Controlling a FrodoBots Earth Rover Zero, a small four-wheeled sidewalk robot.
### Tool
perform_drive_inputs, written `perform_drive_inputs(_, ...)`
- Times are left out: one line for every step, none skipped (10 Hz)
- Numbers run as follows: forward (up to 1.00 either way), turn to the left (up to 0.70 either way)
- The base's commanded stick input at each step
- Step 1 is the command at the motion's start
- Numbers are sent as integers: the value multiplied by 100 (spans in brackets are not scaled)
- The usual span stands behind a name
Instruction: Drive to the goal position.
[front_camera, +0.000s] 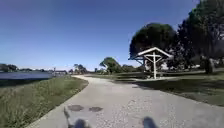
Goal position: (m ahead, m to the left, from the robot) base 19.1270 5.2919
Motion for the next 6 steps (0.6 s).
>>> perform_drive_inputs(85, 0)
perform_drive_inputs(85, 0)
perform_drive_inputs(85, 0)
perform_drive_inputs(85, 0)
perform_drive_inputs(85, 0)
perform_drive_inputs(85, 0)
